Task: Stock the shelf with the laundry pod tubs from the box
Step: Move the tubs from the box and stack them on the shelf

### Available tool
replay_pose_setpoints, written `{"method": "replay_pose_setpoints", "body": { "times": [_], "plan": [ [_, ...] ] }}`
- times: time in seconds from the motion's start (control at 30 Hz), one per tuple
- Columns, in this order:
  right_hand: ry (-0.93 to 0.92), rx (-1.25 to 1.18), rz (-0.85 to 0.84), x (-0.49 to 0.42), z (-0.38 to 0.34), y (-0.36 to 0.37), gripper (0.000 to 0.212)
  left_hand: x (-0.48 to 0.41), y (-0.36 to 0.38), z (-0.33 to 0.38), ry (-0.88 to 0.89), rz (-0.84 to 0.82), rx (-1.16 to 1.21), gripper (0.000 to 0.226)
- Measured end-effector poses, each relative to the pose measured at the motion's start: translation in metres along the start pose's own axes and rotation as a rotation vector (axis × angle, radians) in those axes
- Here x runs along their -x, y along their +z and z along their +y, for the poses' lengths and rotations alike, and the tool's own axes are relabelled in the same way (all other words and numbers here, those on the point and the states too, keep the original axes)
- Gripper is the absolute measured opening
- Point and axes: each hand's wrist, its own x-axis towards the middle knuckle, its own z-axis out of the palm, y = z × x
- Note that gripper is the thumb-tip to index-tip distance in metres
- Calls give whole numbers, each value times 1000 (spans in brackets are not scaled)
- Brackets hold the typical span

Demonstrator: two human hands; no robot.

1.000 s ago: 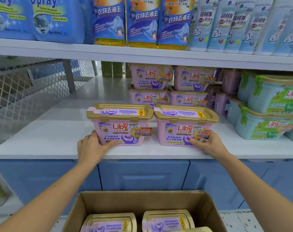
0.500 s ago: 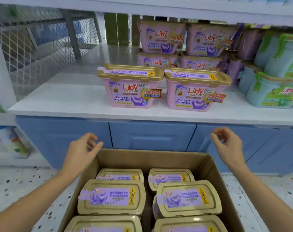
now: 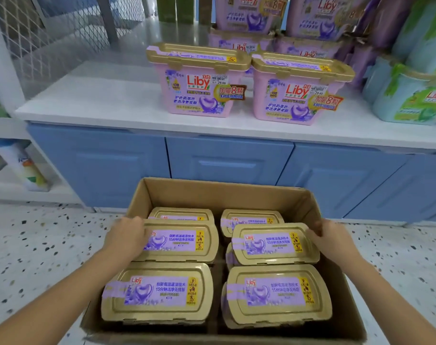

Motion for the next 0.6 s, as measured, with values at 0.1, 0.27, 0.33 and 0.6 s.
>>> {"method": "replay_pose_setpoints", "body": {
  "times": [0.1,0.27,0.33,0.6],
  "plan": [
    [92,119,-163,2,-6,8,35,5,2,6,-3,-1,-23,34],
    [117,-81,-224,4,-5,12,28,18,9,8,-17,-49,291,29],
    [134,-141,-234,5,-4,13,35,17,9,7,-50,-91,489,31],
    [154,-292,-187,4,-5,14,38,7,21,-5,-179,-201,677,40]
  ]
}}
